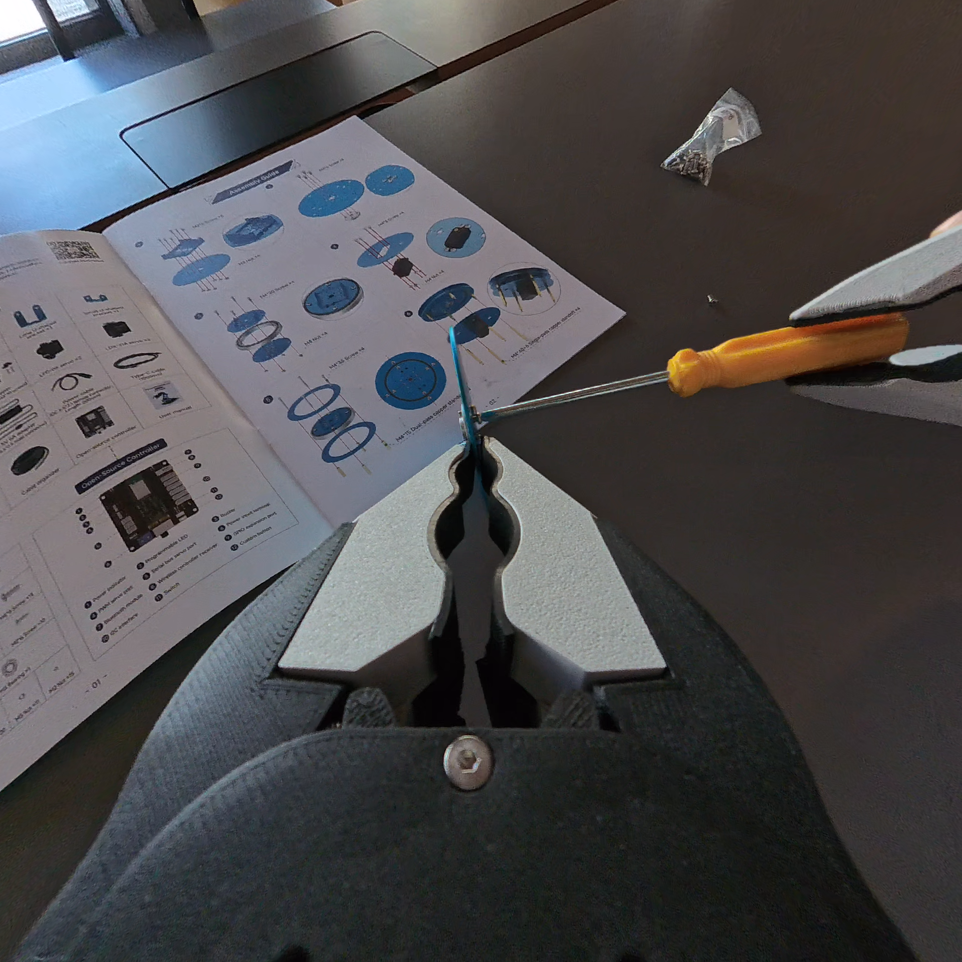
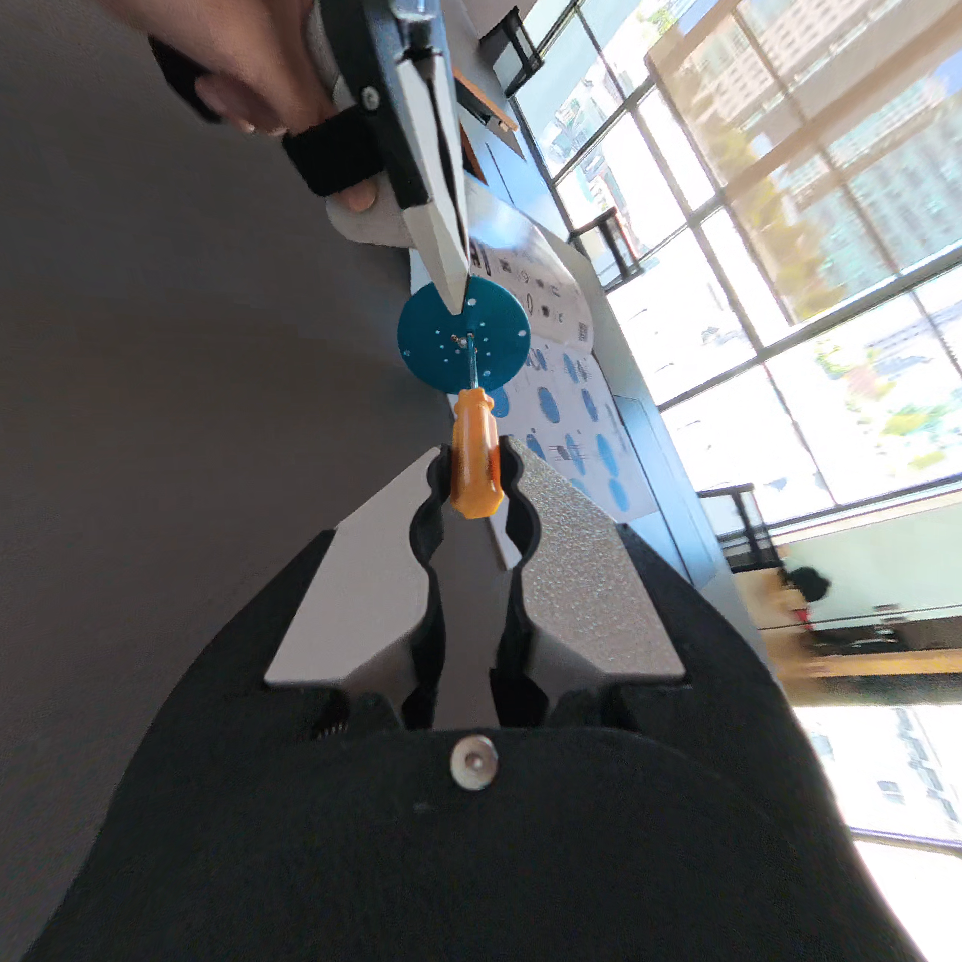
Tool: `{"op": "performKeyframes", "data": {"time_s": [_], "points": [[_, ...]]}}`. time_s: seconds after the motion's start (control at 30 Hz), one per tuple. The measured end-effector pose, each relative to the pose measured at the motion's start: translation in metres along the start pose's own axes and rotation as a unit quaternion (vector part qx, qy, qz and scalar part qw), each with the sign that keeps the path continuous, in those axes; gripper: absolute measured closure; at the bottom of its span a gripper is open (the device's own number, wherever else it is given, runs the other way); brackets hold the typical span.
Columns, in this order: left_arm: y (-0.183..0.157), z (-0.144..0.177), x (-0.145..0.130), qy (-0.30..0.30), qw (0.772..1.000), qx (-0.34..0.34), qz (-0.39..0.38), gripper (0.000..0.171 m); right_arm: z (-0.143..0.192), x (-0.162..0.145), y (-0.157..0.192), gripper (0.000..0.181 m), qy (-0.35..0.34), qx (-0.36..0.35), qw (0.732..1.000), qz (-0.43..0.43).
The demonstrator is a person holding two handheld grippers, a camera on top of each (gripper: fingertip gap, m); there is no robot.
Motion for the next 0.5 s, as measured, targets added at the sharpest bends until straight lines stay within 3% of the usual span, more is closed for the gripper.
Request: {"op": "performKeyframes", "data": {"time_s": [0.1,0.2,0.3,0.4,0.5], "points": [[0.001,0.0,0.0,-0.005,1.0,0.014,-0.007,0.171,-0.002,0.0,0.0,0.165,0.001,0.012,0.998,-0.055],[0.002,-0.002,0.001,-0.012,1.0,0.024,-0.007,0.171,-0.006,-0.008,-0.013,0.164,-0.018,0.092,0.963,-0.254],[0.002,-0.001,0.003,-0.029,0.998,0.043,-0.02,0.171,-0.012,-0.022,-0.024,0.164,-0.044,0.177,0.871,-0.456],[-0.001,0.014,0.016,-0.088,0.992,0.076,-0.045,0.171,-0.011,-0.031,-0.032,0.165,-0.107,0.235,0.741,-0.62],[-0.01,0.038,0.032,-0.158,0.974,0.133,-0.089,0.171,-0.005,-0.028,-0.035,0.166,-0.183,0.277,0.622,-0.709]]}}
Point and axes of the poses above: each gripper's, where its closed fingertips meet, z back along the fingers, x out of its top, y = z × x across the jaws, the point moved 6 cm from there along z, back along the fingers, and after that the axes turned 8 degrees about y, right-handed, at the moved point
